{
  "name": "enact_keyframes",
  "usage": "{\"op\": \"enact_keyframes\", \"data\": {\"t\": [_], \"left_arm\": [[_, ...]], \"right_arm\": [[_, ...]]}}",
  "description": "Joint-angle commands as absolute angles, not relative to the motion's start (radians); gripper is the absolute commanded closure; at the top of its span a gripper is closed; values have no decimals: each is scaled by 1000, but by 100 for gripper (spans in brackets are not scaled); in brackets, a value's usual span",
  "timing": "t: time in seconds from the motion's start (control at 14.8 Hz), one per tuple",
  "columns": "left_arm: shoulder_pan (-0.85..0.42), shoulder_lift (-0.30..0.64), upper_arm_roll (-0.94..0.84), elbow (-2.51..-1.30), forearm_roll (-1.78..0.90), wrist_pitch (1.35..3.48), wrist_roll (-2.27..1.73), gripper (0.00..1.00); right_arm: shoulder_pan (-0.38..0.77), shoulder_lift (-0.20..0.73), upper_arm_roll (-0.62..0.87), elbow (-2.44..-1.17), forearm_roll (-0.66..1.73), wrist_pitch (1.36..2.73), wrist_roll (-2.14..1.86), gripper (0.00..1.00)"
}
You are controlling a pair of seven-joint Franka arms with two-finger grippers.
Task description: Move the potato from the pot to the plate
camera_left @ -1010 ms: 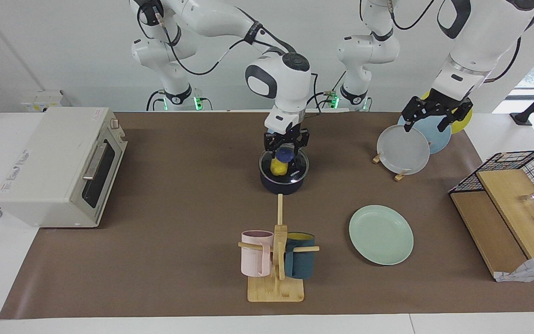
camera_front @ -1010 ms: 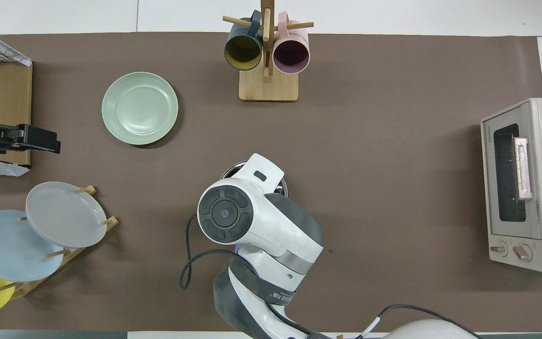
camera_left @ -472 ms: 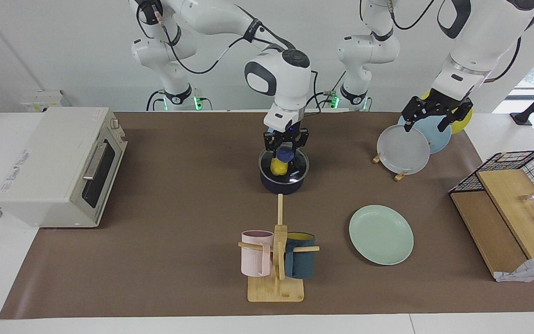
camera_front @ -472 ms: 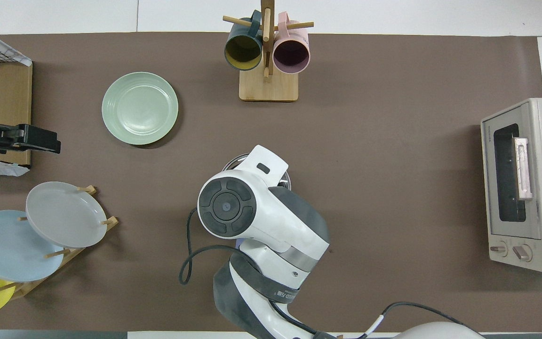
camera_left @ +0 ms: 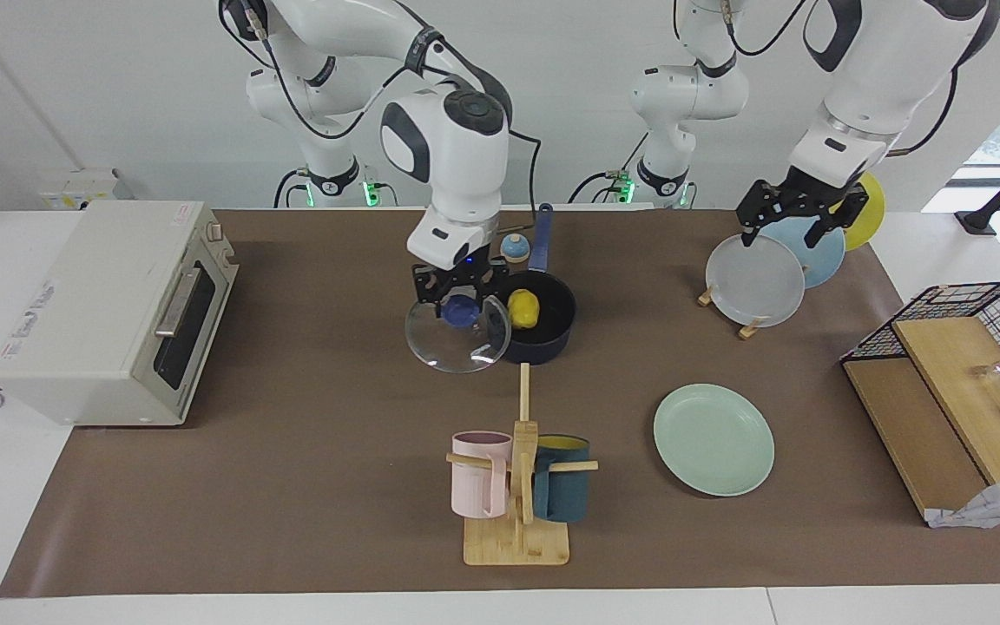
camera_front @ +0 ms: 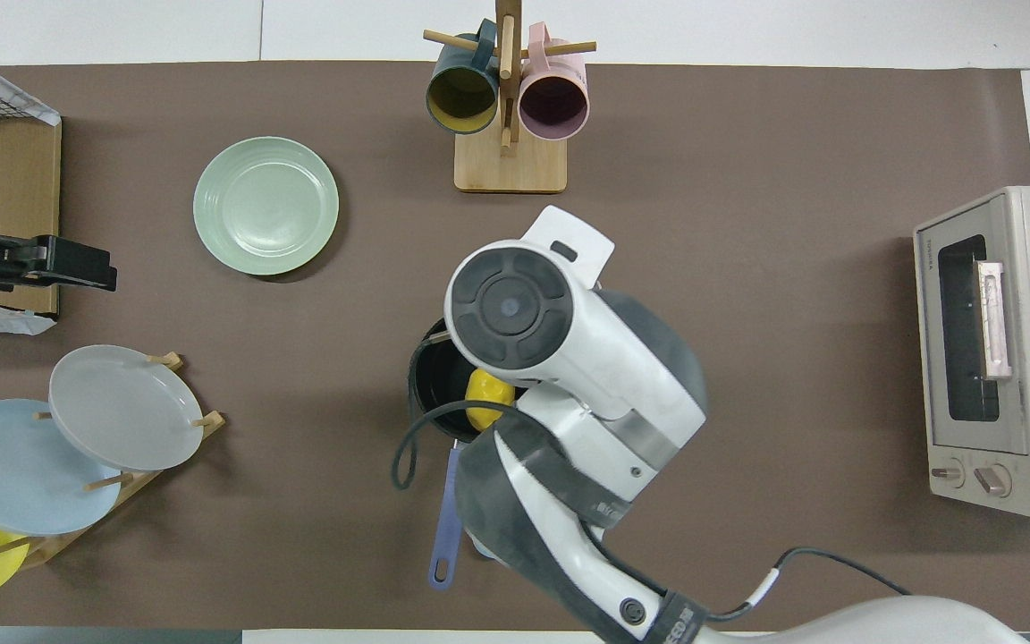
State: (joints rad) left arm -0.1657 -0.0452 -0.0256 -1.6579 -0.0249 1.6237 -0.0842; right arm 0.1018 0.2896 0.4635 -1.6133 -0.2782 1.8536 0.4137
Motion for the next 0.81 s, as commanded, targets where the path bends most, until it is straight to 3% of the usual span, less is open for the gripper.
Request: {"op": "enact_keyframes", "data": {"t": [0.0,0.34,0.54,0.74], "left_arm": [[-311,-52,-20,-1727,-29,1684,-251,0],[-532,-28,-21,-1902,-74,1876,-541,0],[-655,69,-21,-2008,-74,2096,-696,0],[-684,138,-21,-2026,-78,2180,-738,0]], "right_arm": [[-32,204,477,-1712,-241,1844,226,86],[-256,157,476,-1840,-193,1919,-44,85],[-342,88,474,-2047,-193,2128,-110,85],[-428,63,474,-2180,-192,2287,-153,84]]}}
